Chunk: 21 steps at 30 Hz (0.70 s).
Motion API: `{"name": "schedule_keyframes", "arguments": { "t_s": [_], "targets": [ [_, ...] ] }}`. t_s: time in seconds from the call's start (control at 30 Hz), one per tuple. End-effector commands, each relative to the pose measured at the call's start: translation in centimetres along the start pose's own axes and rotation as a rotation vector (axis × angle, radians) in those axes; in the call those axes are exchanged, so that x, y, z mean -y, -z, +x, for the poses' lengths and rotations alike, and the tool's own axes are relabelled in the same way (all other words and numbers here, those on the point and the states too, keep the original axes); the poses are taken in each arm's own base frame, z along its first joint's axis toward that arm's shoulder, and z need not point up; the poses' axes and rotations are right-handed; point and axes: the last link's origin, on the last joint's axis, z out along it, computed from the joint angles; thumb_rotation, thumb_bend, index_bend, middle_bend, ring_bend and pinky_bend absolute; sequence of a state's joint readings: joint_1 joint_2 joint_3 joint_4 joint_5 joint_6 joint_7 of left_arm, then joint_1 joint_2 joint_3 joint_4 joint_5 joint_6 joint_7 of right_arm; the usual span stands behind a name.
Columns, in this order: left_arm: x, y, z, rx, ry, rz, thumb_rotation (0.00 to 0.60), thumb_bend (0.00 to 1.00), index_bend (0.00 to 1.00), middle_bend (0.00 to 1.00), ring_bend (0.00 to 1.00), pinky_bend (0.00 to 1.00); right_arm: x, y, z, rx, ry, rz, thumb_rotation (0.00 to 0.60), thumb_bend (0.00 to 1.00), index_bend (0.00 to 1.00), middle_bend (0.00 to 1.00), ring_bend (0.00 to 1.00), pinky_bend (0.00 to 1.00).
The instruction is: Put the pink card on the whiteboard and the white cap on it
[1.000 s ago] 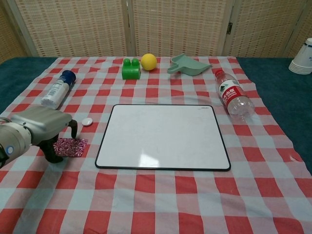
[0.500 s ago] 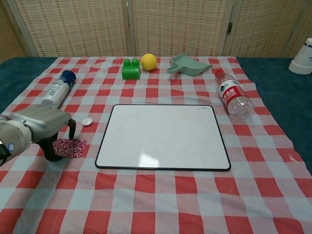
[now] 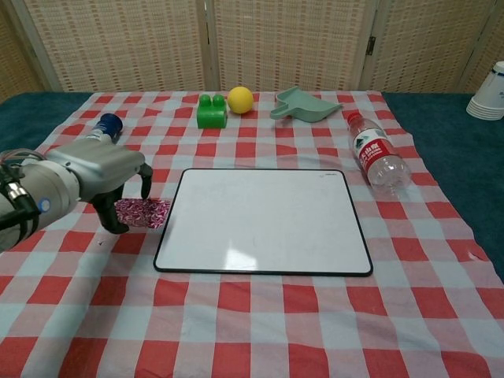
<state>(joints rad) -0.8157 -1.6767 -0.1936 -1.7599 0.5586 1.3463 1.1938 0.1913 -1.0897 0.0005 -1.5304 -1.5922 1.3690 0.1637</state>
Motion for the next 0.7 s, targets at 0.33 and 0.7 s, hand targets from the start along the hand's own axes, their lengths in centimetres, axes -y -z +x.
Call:
{"name": "schedule_keyframes", "arguments": {
  "t_s": [0.33,0.7],
  "targets": [
    [-8.7,-3.3,3.7,-0.143,0.058,-0.097,0.600,0.26,0.38,1.00,1.00,1.00,-0.5,0.2,0.7,-0.024,-0.020,-0.012,0.600,0.21,0.02,0.14,0.00,0.07],
    [-11.5,-5.7,1.3,-0.088,0.042,-0.063,0.600,0.26,0.38,1.00,1.00,1.00,-1.1,0.0,1.2,-0.029,-0.044,-0.025,0.600,0.21,0.02,0.14,0.00,0.07]
  ]
}}
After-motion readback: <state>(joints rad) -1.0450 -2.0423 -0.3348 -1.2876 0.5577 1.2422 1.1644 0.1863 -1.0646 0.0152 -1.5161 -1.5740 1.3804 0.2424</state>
